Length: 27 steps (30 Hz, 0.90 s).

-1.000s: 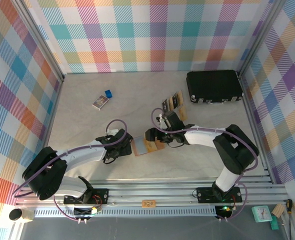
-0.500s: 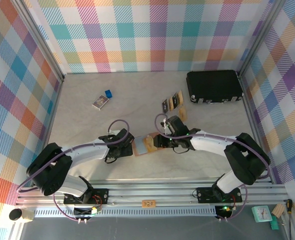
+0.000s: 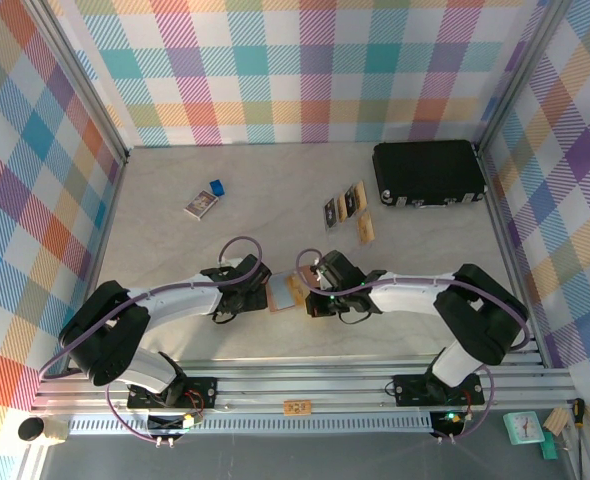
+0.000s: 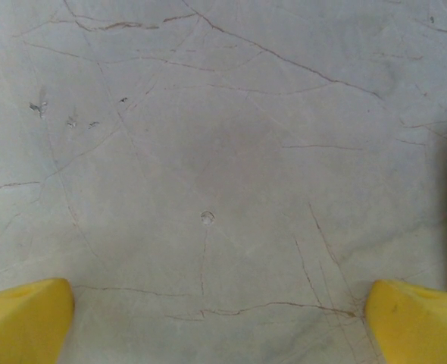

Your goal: Put the credit cards into the card holder

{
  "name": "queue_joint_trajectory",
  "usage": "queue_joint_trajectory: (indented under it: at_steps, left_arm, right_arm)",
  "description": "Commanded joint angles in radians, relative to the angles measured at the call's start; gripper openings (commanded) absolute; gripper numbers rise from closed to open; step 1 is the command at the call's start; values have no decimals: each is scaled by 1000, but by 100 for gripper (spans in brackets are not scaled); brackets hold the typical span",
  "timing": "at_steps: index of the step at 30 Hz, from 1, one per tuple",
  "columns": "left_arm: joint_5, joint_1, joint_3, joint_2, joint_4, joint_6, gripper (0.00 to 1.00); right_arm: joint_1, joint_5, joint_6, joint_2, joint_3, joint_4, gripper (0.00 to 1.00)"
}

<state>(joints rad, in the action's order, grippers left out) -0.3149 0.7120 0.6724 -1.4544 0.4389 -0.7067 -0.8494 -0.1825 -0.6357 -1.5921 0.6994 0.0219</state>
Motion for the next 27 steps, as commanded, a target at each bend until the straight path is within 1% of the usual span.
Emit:
queue_joint_trajectory:
  at_steps: [1, 24, 27]
  left_arm:
    - [11, -9, 7, -34, -23, 14, 100]
    - [25, -9, -22, -30, -42, 8, 100]
    - [25, -10, -27, -26, -44, 8, 100]
  right_arm:
    - [-12, 5, -6, -19, 26, -21, 5]
    - [-20, 10, -16, -133, 132, -33, 3]
    - [-20, 5, -13, -110, 124, -29, 3]
